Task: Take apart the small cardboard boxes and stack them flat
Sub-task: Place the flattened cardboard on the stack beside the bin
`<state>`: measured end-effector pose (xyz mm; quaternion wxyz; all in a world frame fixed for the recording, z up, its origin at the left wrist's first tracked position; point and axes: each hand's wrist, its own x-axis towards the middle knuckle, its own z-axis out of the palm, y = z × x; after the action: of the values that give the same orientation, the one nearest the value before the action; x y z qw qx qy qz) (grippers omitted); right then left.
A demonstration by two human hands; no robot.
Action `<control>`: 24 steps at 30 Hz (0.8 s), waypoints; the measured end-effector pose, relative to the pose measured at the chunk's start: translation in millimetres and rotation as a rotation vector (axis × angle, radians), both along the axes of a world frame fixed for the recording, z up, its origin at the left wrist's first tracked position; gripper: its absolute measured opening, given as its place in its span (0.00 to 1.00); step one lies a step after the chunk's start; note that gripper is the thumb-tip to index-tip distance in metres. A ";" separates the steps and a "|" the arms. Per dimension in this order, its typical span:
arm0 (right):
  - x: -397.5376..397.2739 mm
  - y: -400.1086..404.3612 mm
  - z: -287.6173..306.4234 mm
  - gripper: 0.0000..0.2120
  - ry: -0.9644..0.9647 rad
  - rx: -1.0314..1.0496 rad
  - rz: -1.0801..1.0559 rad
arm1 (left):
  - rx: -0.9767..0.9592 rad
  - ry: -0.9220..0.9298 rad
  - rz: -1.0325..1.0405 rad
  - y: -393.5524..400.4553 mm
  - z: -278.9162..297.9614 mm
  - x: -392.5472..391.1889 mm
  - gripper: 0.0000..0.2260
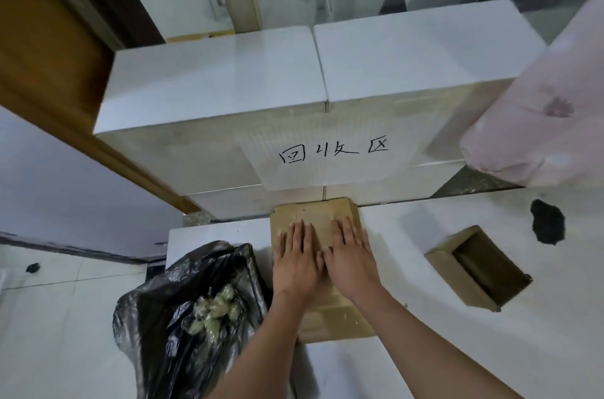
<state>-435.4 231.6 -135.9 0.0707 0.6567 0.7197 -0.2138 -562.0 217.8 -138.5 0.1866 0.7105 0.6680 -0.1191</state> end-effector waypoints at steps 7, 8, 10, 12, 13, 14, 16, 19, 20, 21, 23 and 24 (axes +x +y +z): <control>21.8 -22.7 67.2 0.29 -0.001 0.010 -0.030 | 0.004 -0.058 0.026 -20.4 60.0 6.0 0.27; 26.6 -29.3 76.2 0.29 -0.011 -0.001 -0.043 | 0.001 -0.059 0.007 -24.0 68.2 9.0 0.26; 37.2 -45.2 93.9 0.28 -0.049 -0.004 -0.063 | 0.004 -0.048 -0.048 -31.7 85.8 17.4 0.24; 47.9 -65.6 108.6 0.26 -0.086 -0.003 -0.091 | 0.000 -0.057 -0.085 -43.3 103.3 27.9 0.24; 53.8 -77.3 114.5 0.26 -0.097 -0.002 -0.109 | 0.002 -0.055 -0.101 -51.0 111.3 33.5 0.23; 60.1 -89.6 119.9 0.25 -0.106 -0.002 -0.122 | 0.007 -0.052 -0.122 -59.9 118.2 39.2 0.23; 72.4 -116.6 129.0 0.25 -0.137 -0.005 -0.127 | 0.015 -0.039 -0.171 -81.8 127.6 49.5 0.23; 91.3 -154.7 140.6 0.25 -0.176 0.014 -0.146 | 0.047 -0.049 -0.221 -113.5 136.1 64.4 0.23; 97.8 -168.3 143.9 0.24 -0.191 0.009 -0.159 | 0.047 -0.056 -0.232 -124.9 138.5 70.4 0.23; 103.8 -182.9 146.5 0.24 -0.205 -0.001 -0.175 | 0.034 -0.051 -0.243 -137.6 141.1 76.2 0.23; 116.3 -209.0 150.7 0.23 -0.221 -0.005 -0.213 | 0.003 -0.024 -0.272 -160.1 145.1 85.4 0.22; 122.0 -219.2 153.0 0.23 -0.228 -0.003 -0.228 | -0.007 -0.009 -0.290 -168.2 146.0 89.6 0.21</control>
<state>-313.4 12.4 17.1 0.1283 0.7542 0.6274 -0.1455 -472.4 49.6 7.6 0.1728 0.7994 0.5572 -0.1437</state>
